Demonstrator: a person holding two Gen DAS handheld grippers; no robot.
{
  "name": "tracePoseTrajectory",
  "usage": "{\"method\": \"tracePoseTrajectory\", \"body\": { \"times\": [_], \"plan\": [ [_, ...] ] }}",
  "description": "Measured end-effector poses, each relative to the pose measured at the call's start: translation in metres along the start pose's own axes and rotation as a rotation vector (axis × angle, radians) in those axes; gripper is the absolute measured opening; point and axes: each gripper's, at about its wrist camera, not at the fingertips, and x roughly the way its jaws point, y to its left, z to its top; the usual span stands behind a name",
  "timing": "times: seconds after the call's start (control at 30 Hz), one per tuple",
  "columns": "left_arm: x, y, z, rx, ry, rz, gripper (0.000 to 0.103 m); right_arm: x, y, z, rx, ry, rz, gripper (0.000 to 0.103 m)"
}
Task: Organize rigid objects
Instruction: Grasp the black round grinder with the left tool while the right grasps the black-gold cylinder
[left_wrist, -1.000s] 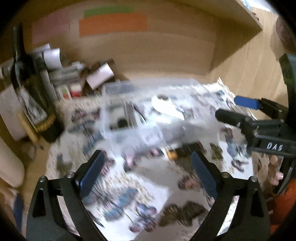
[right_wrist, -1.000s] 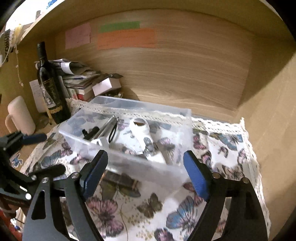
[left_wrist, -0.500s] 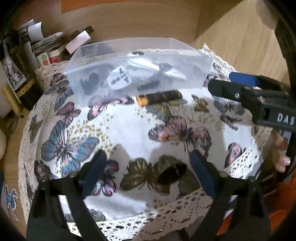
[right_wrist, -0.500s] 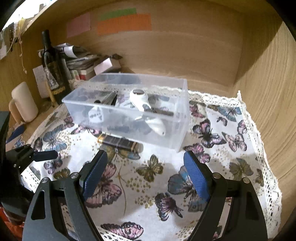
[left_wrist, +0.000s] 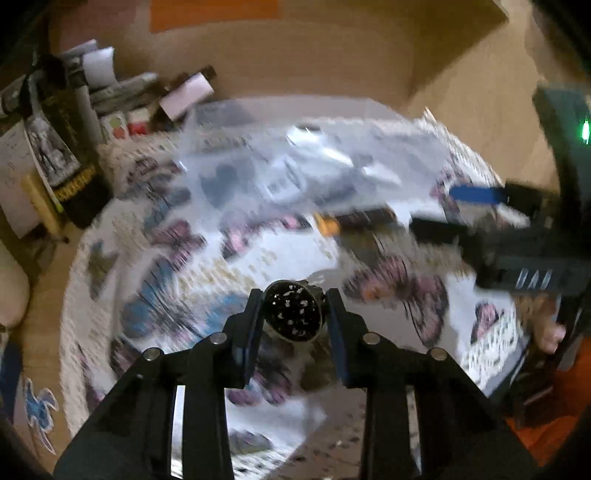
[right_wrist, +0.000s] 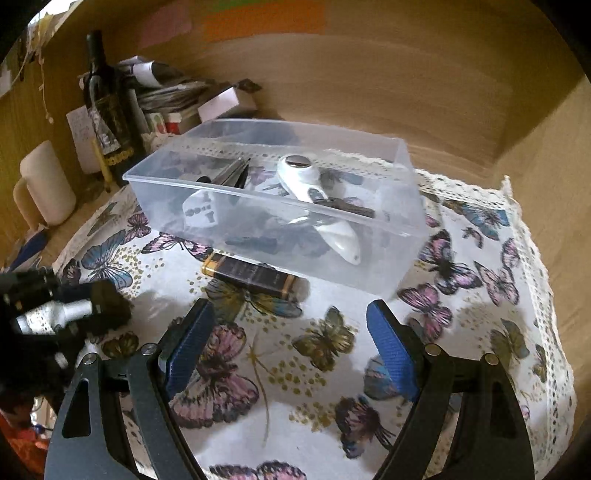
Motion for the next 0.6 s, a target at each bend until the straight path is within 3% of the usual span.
{"method": "tracePoseTrajectory", "body": {
  "times": [0.3, 0.6],
  "plan": [
    [-0.01, 0.032, 0.031, -0.043, -0.086, -0.001, 0.033, 0.045, 0.013, 0.019, -0.014, 0.121, 0.046, 0.083],
    [-0.007, 0.049, 0.035, -0.067, -0.102, -0.04, 0.033, 0.07, 0.027, 0.025, 0.037, 0.193, 0.009, 0.088]
  ]
}}
